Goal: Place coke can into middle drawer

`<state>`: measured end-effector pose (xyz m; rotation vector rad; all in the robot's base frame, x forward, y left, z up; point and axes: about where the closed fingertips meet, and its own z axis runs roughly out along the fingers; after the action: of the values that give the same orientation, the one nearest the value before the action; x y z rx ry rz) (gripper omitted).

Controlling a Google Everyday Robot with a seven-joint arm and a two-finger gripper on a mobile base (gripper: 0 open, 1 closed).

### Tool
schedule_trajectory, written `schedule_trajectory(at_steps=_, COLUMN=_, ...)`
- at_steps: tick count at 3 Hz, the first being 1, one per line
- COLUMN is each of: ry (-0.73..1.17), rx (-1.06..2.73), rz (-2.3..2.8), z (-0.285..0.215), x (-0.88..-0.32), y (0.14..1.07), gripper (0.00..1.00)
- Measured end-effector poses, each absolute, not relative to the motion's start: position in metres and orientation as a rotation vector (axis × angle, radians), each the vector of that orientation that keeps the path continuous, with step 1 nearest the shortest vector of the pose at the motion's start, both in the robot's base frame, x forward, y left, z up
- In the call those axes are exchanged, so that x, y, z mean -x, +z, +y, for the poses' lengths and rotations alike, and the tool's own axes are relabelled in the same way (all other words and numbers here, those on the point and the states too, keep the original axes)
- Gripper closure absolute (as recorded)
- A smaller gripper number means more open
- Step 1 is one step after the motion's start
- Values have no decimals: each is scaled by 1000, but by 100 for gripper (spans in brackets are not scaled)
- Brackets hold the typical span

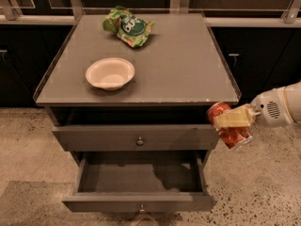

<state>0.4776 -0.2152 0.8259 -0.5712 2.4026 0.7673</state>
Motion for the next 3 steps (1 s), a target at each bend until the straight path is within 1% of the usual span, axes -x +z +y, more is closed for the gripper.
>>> schedule_trajectory(at_steps=1, ry=895, rx=416, rz=2403, z=-218, x=-472, y=765, gripper=100)
schedule_trajectory(at_steps=2, ry=947, rx=298, rz=2386, z=-211, x=-468, y=694, gripper=100)
schedule_trajectory(at_steps=3, ry=957, rx=214, rz=2411, z=-204, x=-467, y=632, gripper=100)
